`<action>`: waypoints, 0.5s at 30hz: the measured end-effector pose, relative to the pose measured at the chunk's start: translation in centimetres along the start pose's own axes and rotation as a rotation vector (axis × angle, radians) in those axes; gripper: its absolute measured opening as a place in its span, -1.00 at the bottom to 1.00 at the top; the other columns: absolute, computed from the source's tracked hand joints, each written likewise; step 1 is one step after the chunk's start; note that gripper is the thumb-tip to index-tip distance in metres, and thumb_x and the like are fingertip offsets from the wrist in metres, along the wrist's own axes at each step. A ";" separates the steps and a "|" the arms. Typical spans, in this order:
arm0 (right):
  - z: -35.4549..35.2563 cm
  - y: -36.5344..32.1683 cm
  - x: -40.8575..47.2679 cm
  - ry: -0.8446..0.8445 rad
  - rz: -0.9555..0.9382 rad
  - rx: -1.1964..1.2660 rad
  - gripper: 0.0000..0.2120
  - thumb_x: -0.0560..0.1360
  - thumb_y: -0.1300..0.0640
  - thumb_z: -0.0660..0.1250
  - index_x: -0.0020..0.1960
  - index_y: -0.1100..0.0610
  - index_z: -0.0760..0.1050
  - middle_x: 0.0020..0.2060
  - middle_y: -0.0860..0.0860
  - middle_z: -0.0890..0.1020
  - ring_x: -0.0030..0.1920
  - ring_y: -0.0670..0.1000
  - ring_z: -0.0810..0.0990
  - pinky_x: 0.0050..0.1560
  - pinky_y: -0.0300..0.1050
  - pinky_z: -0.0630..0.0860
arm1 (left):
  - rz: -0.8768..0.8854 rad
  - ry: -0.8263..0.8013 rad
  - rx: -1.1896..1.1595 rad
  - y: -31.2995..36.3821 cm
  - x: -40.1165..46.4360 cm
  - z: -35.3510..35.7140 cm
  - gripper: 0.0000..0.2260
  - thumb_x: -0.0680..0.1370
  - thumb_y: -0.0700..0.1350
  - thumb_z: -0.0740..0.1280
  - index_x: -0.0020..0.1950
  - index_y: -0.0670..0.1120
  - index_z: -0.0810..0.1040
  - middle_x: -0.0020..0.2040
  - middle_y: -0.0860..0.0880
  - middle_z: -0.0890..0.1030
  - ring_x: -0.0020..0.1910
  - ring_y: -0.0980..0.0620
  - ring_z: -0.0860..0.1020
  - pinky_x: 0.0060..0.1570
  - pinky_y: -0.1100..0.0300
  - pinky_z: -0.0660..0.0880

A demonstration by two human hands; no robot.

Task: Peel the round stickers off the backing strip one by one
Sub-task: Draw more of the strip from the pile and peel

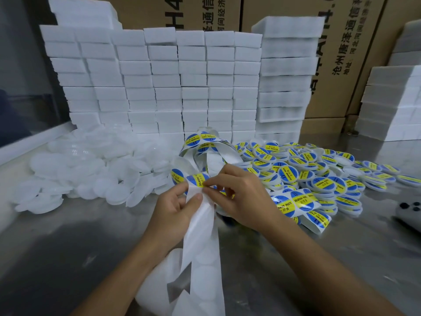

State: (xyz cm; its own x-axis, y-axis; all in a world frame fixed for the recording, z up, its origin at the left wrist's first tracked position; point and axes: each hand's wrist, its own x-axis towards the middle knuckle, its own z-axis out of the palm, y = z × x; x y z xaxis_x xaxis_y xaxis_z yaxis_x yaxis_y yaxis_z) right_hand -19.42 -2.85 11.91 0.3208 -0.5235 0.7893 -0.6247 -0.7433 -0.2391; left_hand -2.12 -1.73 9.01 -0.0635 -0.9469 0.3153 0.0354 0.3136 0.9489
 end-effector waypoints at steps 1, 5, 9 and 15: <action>0.0 -0.1 -0.1 -0.005 -0.015 -0.007 -0.90 0.50 0.13 0.45 -0.03 0.13 0.69 -0.23 0.02 0.59 -0.33 -0.07 0.48 -0.32 0.00 0.51 | 0.015 -0.007 0.029 0.1 -0.1 0.0 -0.80 0.49 -0.10 0.40 0.04 -0.18 0.55 -0.10 -0.40 0.62 -0.14 -0.31 0.62 0.01 -0.44 0.48; 0.1 -0.2 -0.1 -0.042 -0.003 -0.012 -0.93 0.53 0.16 0.40 -0.05 0.15 0.65 -0.21 0.00 0.60 -0.31 -0.09 0.49 -0.28 0.01 0.53 | 0.060 -0.029 0.138 0.3 -0.3 -0.1 -0.77 0.57 -0.30 0.32 -0.06 0.03 0.63 -0.17 -0.15 0.70 -0.21 -0.07 0.64 -0.07 -0.16 0.57; 0.3 -0.1 0.0 0.058 0.261 0.183 -0.92 0.51 0.22 0.38 -0.15 0.12 0.60 -0.32 -0.12 0.60 -0.36 -0.10 0.53 -0.30 -0.23 0.48 | 0.078 -0.044 0.169 0.7 -0.4 -0.4 -0.72 0.50 -0.24 0.37 -0.07 0.17 0.66 -0.14 -0.19 0.69 -0.21 -0.10 0.60 -0.16 -0.02 0.55; -0.2 0.7 0.7 0.235 0.924 0.772 -0.85 0.48 0.20 0.40 -0.27 0.13 0.63 -0.42 -0.05 0.62 -0.44 -0.12 0.52 -0.39 -0.30 0.48 | -0.033 0.035 0.083 0.3 0.1 -2.1 -0.86 0.42 -0.20 0.37 -0.32 -0.04 0.62 -0.40 0.02 0.62 -0.45 0.07 0.56 -0.45 0.24 0.43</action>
State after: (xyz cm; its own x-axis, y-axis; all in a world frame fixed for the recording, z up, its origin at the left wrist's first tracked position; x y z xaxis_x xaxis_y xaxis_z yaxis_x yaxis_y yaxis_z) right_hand -19.73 -3.65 12.42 -0.2054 -0.9561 0.2089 0.0626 -0.2259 -0.9721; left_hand -0.04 -1.88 9.30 -0.0282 -0.9581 0.2851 -0.0492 0.2862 0.9569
